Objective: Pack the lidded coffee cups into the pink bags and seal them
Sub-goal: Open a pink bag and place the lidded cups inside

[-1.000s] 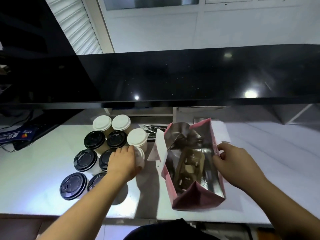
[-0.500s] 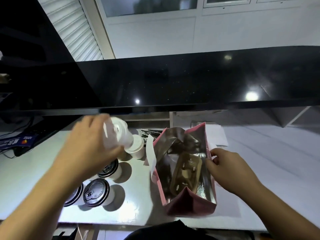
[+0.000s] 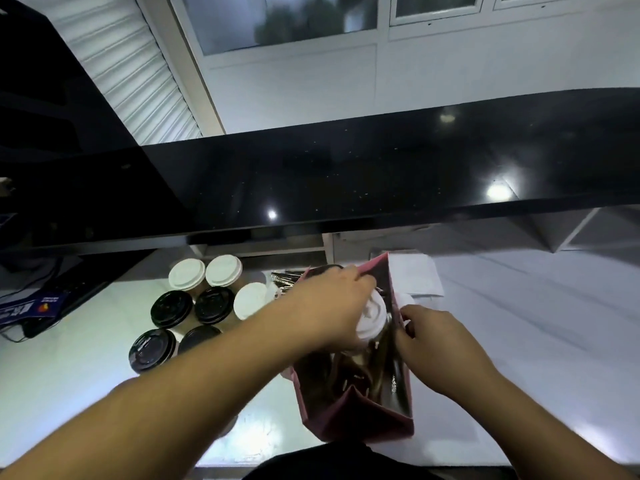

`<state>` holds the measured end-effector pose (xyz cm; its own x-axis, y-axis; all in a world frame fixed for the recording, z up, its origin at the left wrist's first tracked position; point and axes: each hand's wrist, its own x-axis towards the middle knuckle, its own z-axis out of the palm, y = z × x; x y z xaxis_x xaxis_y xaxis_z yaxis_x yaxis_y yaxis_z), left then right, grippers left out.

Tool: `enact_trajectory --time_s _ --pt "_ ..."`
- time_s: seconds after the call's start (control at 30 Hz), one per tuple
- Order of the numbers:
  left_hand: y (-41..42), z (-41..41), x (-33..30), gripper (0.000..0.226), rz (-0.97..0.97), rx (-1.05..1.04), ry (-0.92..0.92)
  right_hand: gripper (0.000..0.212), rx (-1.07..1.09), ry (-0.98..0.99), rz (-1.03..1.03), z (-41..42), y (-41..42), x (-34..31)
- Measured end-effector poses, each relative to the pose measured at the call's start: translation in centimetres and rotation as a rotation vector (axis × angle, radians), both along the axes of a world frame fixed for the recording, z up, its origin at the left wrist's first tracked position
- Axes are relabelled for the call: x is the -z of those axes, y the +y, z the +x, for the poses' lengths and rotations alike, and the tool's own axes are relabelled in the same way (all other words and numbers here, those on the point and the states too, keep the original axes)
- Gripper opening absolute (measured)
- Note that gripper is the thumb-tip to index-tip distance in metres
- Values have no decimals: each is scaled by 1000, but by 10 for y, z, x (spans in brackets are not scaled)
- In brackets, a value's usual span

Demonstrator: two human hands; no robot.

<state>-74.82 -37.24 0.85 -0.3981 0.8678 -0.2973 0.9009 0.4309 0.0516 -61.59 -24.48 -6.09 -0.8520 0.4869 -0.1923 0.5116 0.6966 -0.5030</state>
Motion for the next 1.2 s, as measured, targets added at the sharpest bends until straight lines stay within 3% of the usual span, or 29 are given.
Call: enact_trajectory --time_s 0.17,0.47,0.87,1.2 --pt "34 -5 51 60 -72 25 -58 23 10 -1 9 2 3 3" --pt "48 -18 104 81 -156 35 -31 24 18 29 20 7 11 7" --pt "58 -13 119 73 -242 -117 23 24 27 36 15 6 12 7" --pt "46 -20 131 72 -180 -168 -77 29 32 -1 -9 2 12 5"
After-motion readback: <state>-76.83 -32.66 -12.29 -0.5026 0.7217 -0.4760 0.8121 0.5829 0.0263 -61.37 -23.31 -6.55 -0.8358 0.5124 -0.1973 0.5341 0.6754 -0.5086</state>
